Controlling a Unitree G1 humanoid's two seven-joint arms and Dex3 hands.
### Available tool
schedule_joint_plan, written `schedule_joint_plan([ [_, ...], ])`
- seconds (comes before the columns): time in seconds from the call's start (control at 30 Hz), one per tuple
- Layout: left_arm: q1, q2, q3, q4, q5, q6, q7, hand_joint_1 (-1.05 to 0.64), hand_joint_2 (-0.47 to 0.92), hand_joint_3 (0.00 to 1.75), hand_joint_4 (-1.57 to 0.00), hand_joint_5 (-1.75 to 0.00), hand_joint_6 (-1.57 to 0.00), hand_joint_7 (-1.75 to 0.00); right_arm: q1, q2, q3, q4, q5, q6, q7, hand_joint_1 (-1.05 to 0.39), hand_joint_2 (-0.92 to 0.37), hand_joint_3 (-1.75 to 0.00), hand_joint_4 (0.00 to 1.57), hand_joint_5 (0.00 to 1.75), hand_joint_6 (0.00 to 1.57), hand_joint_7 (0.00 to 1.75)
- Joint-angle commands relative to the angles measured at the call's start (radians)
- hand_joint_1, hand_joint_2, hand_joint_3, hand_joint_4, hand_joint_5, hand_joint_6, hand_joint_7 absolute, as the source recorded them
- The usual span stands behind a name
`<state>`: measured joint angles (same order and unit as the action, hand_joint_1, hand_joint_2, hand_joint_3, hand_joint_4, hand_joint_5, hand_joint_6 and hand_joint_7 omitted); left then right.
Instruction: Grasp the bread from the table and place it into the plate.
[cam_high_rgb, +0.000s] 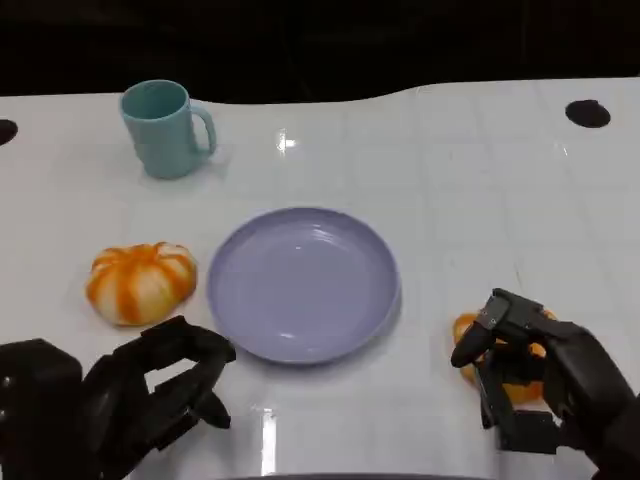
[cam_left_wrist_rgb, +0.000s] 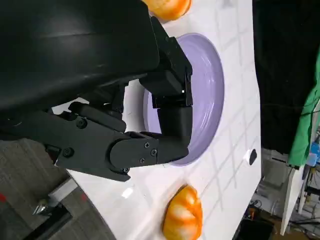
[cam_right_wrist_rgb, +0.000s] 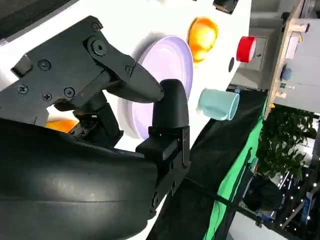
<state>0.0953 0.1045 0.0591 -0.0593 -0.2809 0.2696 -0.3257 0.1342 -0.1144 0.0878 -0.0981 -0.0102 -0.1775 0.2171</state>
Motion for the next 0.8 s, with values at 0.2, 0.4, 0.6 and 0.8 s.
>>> schedule_joint_plan([
  [0.2, 0.003, 0.020, 0.001, -0.007, 0.000, 0.002, -0.011, -0.47, 0.92, 0.43, -0.59, -1.74, -0.60, -1.35, -0.028, -0.117, -0.017, -0.058, -0.124, -0.047, 0.013, -0.14, -0.41, -1.10, 0.54, 1.52, 0.53, 1.15],
  [0.4, 0.006, 0.020, -0.001, -0.010, -0.001, 0.001, -0.013, -0.46, 0.92, 0.44, -0.58, -1.74, -0.59, -1.34, -0.026, -0.191, -0.007, -0.161, -0.346, -0.006, -0.019, -0.25, -0.51, -0.65, 0.43, 1.13, 0.52, 0.72],
  [0.6, 0.011, 0.020, 0.000, -0.017, -0.003, 0.006, -0.013, -0.46, 0.92, 0.43, -0.58, -1.75, -0.59, -1.34, -0.016, -0.268, -0.006, -0.254, -0.546, 0.023, -0.005, -0.29, -0.75, -0.05, 0.32, 0.60, 0.48, 0.23],
  [0.8, 0.010, 0.018, 0.001, -0.015, -0.005, 0.005, -0.012, -0.47, 0.92, 0.41, -0.60, -1.74, -0.61, -1.34, -0.012, -0.309, 0.009, -0.336, -0.694, 0.078, 0.032, -0.35, -0.72, 0.00, 0.18, 0.42, 0.37, 0.07],
])
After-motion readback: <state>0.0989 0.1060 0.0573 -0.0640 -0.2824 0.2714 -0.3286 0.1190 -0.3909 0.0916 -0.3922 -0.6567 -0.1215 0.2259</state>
